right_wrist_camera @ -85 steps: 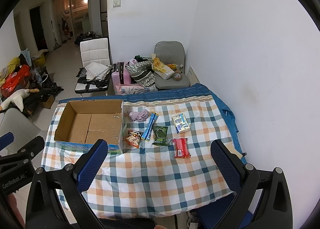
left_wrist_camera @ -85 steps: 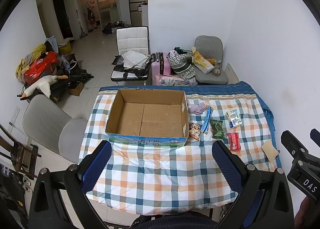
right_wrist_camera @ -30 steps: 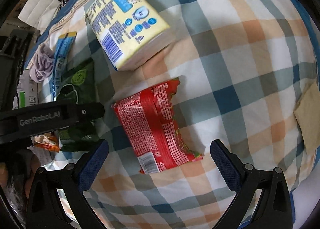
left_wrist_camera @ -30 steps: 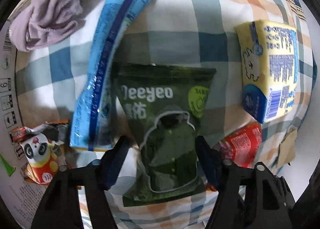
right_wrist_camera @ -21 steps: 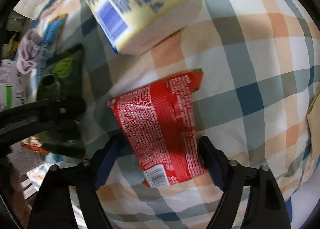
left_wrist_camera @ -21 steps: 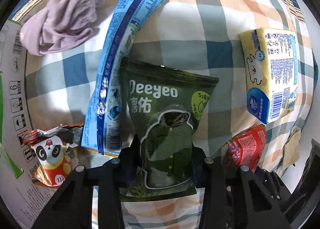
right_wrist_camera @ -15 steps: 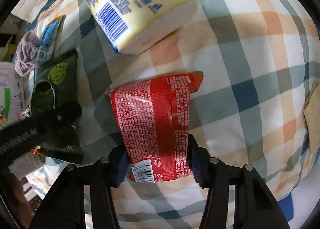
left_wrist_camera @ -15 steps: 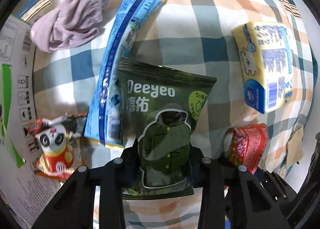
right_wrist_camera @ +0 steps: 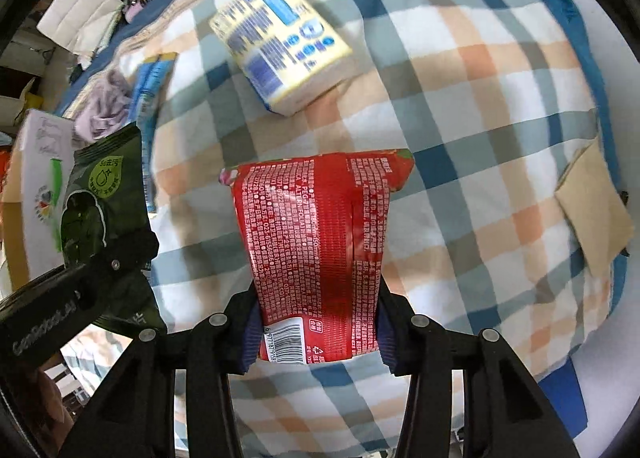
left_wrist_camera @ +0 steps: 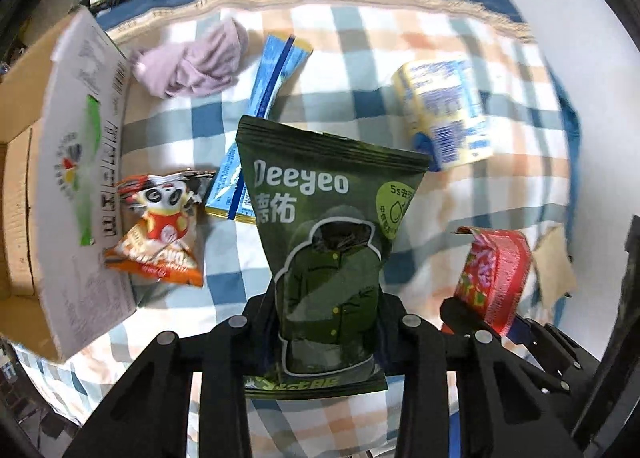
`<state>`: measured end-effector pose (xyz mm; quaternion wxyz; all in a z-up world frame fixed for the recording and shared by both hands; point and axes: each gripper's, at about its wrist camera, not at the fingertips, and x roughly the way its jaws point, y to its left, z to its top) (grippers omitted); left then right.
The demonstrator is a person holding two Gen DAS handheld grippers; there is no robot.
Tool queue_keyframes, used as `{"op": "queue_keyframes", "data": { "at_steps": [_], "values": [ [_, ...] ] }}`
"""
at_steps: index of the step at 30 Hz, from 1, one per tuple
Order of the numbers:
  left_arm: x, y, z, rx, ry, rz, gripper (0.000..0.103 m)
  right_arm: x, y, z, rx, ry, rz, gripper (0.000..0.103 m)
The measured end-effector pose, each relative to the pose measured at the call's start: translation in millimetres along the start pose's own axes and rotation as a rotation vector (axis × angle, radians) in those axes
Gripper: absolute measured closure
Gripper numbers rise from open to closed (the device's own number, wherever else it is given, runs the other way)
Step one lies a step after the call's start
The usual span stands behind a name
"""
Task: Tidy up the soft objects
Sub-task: 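Carry both bags into the box and open both tools to release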
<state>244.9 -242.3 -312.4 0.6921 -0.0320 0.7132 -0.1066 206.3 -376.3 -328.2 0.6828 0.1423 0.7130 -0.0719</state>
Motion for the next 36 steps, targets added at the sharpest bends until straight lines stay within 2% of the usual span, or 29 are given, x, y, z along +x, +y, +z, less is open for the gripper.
{"op": "queue_keyframes", "data": {
  "at_steps": [5,8,11,16,20,24,27,32,36],
  "values": [
    [-53.0,17.2,-16.7,-0.005,-0.094,-0.049,0.070,-47.7,-5.4,-20.7,-0.020,-0.049,0.032,0.054],
    [-91.0,43.3,-20.6,-0.025,-0.148,-0.073,0.070,-76.8,3.2,-33.2,-0.053,-0.080,0.058,0.054],
    [-128.9,77.8,-15.8,-0.061,-0.189,-0.078,0.070,-100.5,44.0,-32.3,-0.105,-0.109,0.093,0.054],
    [-168.4,143.6,-15.4,-0.135,-0.242,-0.053,0.070,-110.5,141.5,-25.7,-0.210,-0.139,0.181,0.054],
    [-182.3,208.8,-6.6,-0.200,-0.235,-0.048,0.070,-127.7,217.8,-28.2,-0.293,-0.158,0.221,0.054],
    [-180.3,267.7,17.1,-0.250,-0.212,-0.041,0.070,-123.5,293.0,-19.9,-0.319,-0.149,0.233,0.054],
    [-161.1,315.0,42.9,-0.298,-0.162,-0.077,0.070,-106.6,337.0,-6.7,-0.312,-0.138,0.210,0.054],
    [-114.3,365.7,81.9,-0.337,-0.055,-0.153,0.070,-56.6,389.7,19.6,-0.273,-0.080,0.154,0.054],
    [-81.4,383.0,106.5,-0.327,0.002,-0.177,0.070,-11.2,409.8,43.9,-0.260,-0.051,0.096,0.054]
  ]
}}
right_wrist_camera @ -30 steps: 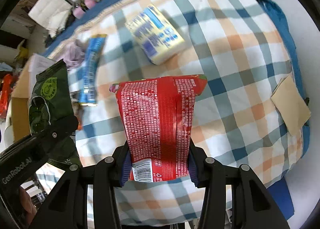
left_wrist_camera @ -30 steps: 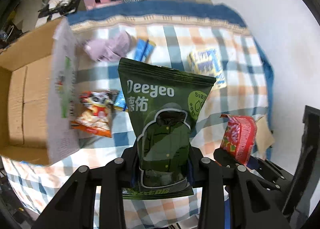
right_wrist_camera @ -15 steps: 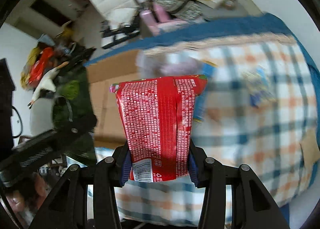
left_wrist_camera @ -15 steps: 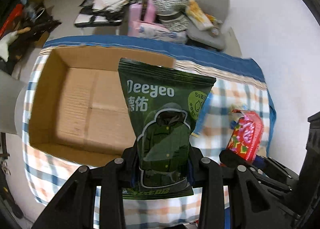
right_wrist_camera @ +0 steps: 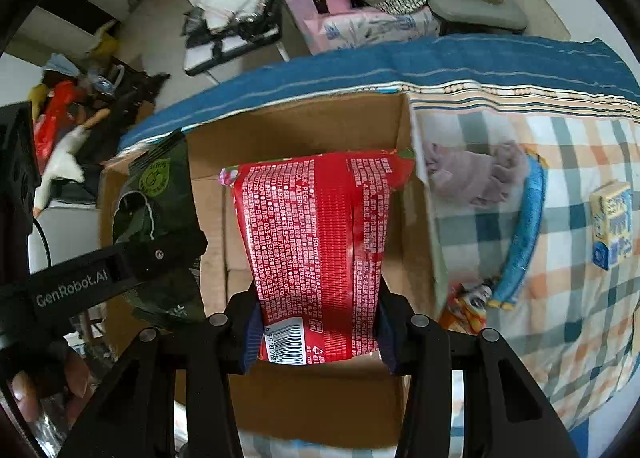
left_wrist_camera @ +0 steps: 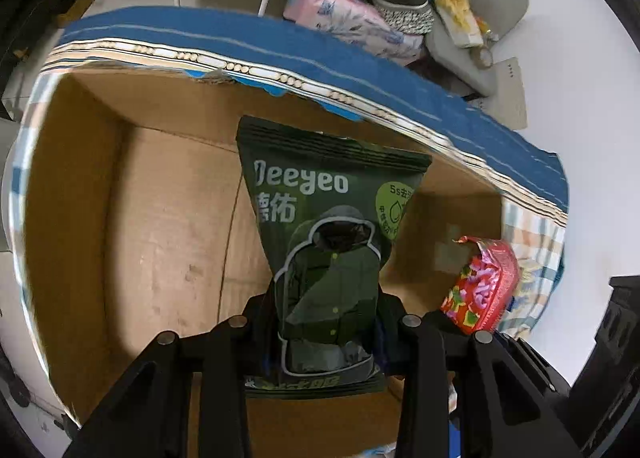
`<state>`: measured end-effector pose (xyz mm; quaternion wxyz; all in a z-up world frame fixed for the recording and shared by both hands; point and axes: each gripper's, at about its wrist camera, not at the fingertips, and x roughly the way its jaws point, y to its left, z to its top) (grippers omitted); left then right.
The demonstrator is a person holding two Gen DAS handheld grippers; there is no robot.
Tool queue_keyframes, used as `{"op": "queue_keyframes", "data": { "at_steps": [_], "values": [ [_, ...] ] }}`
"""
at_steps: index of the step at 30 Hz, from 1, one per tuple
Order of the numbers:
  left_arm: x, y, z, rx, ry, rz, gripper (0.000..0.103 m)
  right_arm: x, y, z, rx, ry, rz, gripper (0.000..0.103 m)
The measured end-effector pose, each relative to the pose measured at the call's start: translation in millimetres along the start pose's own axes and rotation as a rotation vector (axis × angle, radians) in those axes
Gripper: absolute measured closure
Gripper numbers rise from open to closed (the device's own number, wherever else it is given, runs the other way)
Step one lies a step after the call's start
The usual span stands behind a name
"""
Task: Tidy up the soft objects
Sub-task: 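Carry both bags into the box and open both tools to release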
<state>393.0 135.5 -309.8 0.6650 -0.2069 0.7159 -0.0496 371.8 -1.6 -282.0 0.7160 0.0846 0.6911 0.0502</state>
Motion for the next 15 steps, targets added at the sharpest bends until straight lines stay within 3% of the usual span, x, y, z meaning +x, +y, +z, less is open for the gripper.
{"op": "queue_keyframes", "data": {
  "at_steps": [8,10,12,15],
  "values": [
    [33.7,-4.9,17.9,0.054,0.067,0.022,0.067,52.0,5.8,26.9,-0.030,0.038,-0.108,0.053],
    [34.6,-6.6,18.5,0.070,0.069,0.032,0.066,56.8,5.0,29.3,-0.031,0.035,-0.126,0.048],
    [32.4,-6.2,18.2,0.091,0.062,0.051,0.057,56.9,2.9,29.4,-0.021,0.031,-0.124,0.036],
    [22.4,-5.3,13.3,0.115,0.026,0.083,0.034,54.1,4.7,29.3,-0.033,0.020,-0.136,0.025]
  ]
}}
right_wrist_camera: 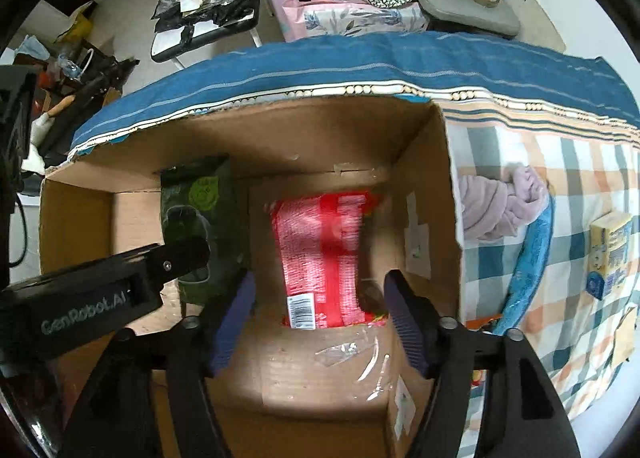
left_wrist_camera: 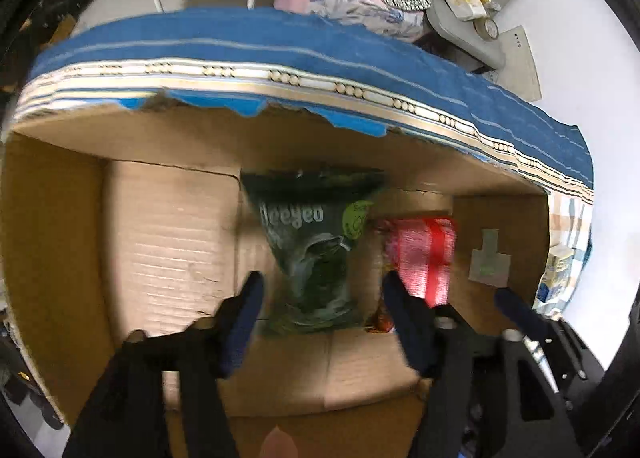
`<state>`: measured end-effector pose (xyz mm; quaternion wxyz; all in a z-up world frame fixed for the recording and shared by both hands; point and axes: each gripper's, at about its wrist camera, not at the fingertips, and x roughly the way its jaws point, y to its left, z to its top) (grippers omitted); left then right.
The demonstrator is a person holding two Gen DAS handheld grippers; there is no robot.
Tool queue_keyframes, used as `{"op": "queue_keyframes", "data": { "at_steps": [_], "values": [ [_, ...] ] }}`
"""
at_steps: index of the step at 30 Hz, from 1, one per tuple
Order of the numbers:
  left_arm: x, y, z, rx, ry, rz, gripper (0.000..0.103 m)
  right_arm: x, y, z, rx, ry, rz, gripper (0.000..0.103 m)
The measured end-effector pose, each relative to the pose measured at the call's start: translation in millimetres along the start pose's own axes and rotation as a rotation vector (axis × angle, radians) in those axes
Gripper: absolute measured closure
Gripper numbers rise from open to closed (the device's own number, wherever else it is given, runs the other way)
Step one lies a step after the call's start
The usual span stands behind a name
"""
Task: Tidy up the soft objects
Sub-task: 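Carry both bags into the box and open both tools to release, then grasp the blue stick pack with left tool while right tool grasps yellow carton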
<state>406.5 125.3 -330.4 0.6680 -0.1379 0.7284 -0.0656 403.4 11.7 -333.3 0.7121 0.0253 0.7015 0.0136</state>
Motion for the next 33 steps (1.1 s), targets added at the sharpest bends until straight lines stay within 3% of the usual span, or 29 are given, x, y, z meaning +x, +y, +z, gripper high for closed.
{"op": "queue_keyframes", "data": {
  "at_steps": [2,5,9,20,26,33],
  "values": [
    [-5.8,3.2,-4.1,0.016,-0.020,0.027,0.016,-3.9,1.2,-2.2,-0.006,-0.005,-0.003,0.018],
    [-17.7,7.4,-15.0,0.047,-0.059,0.072,0.006,-12.7,3.4,-9.3,-0.014,-0.014,-0.005,0.005],
    [-38.6,11.5,-35.2,0.088,-0.129,0.131,0.005,-24.0,9.5,-25.2,-0.031,-0.023,-0.022,0.000],
    [-88.0,30.7,-96.5,0.117,-0.272,0.188,0.005,-68.8,17.4,-82.5,-0.053,-0.068,-0.048,0.000],
    [-114.0,35.9,-132.9,0.091,-0.313,0.190,0.005,-101.2,18.3,-116.4,-0.075,-0.127,-0.058,0.000],
    [-139.7,30.1,-166.6,0.048,-0.359,0.189,0.005,-133.5,11.2,-146.6,-0.102,-0.183,-0.003,0.000]
  ]
}}
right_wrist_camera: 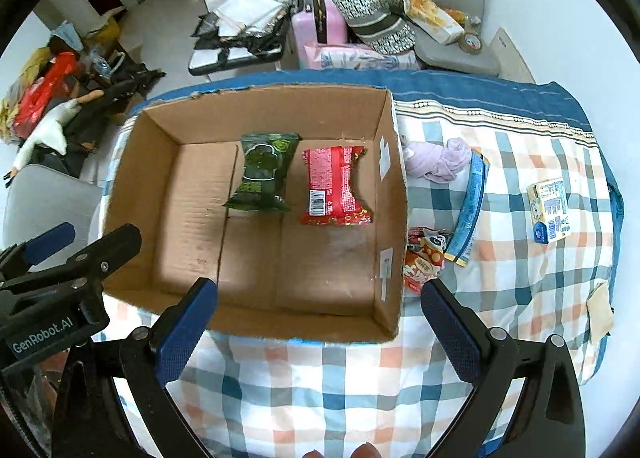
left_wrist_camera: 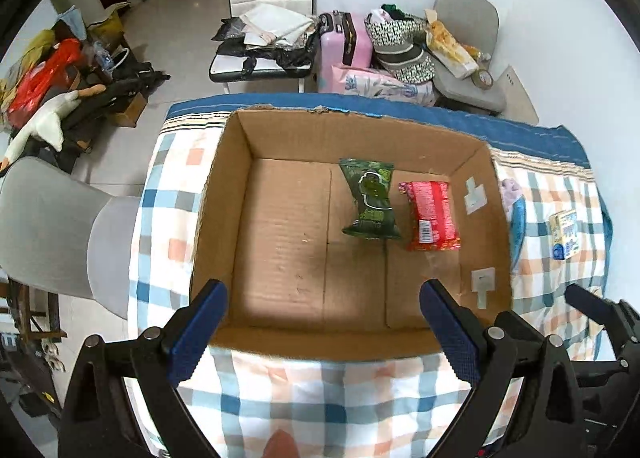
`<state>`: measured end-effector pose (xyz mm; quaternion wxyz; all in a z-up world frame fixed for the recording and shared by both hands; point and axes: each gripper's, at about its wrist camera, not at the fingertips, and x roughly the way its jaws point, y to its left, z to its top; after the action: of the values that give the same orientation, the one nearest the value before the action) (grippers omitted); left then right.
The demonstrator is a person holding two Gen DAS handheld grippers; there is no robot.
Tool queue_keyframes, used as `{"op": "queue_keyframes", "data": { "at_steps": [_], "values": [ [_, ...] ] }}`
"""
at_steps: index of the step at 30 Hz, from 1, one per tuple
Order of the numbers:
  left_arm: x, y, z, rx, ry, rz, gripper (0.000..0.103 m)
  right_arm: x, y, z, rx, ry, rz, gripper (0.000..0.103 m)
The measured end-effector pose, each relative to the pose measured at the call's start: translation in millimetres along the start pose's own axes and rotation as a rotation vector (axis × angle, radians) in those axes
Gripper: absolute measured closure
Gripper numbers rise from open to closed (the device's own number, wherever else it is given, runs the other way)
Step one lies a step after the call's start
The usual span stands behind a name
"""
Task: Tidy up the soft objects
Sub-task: 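Grasp the blue stick pack with left tool while right tool grasps yellow carton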
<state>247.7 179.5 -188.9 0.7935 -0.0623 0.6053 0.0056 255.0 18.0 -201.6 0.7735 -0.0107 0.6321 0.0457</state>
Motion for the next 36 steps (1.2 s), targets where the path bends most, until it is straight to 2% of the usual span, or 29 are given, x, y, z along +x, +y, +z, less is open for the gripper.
{"op": "queue_keyframes", "data": {
  "at_steps": [3,7,13,18,21,24,27,29,31,32,35,36],
  "values": [
    [-19.2,-13.1,-3.6,-0.001,-0.038,0.011,0.005,-14.3,-10.9,-6.6,0.005,-0.019,0.044,0.000],
    [-38.1,-49.7,0.4,0.034,-0.075,0.023,0.005,-29.2,-43.5,-11.0,0.057,-0.045,0.110,0.000],
    [-25.9,-140.0,21.6,0.160,-0.055,-0.001,0.005,-43.1,-138.3,-14.8,0.199,-0.066,0.116,0.000],
    [27.1,-223.6,55.2,0.251,0.050,-0.041,0.005,-38.0,-238.3,-12.2,0.314,-0.061,0.021,0.000],
    [68.4,-261.9,70.2,0.289,0.154,-0.047,0.005,-22.7,-292.1,-8.9,0.365,-0.034,-0.029,0.000],
    [113.3,-289.8,78.3,0.264,0.279,-0.091,0.005,2.3,-338.8,-1.1,0.401,0.018,-0.042,0.000],
    [157.5,-304.7,77.2,0.193,0.408,-0.152,0.013,32.3,-371.7,9.9,0.406,0.072,-0.023,0.000],
    [187.6,-308.5,74.3,0.119,0.486,-0.174,0.028,52.5,-384.8,18.2,0.399,0.107,-0.016,0.000],
    [214.9,-310.8,69.4,0.047,0.553,-0.193,0.030,76.1,-392.7,28.8,0.370,0.154,-0.016,0.000],
    [223.6,-312.0,66.9,0.028,0.569,-0.191,0.038,85.6,-395.6,32.9,0.360,0.171,-0.010,0.000],
    [245.9,-317.3,59.5,0.002,0.612,-0.180,0.049,115.4,-401.3,46.2,0.329,0.229,0.000,0.000],
    [250.4,-318.4,58.0,0.002,0.615,-0.169,0.050,124.7,-402.5,51.2,0.313,0.242,-0.005,0.000]
  ]
}}
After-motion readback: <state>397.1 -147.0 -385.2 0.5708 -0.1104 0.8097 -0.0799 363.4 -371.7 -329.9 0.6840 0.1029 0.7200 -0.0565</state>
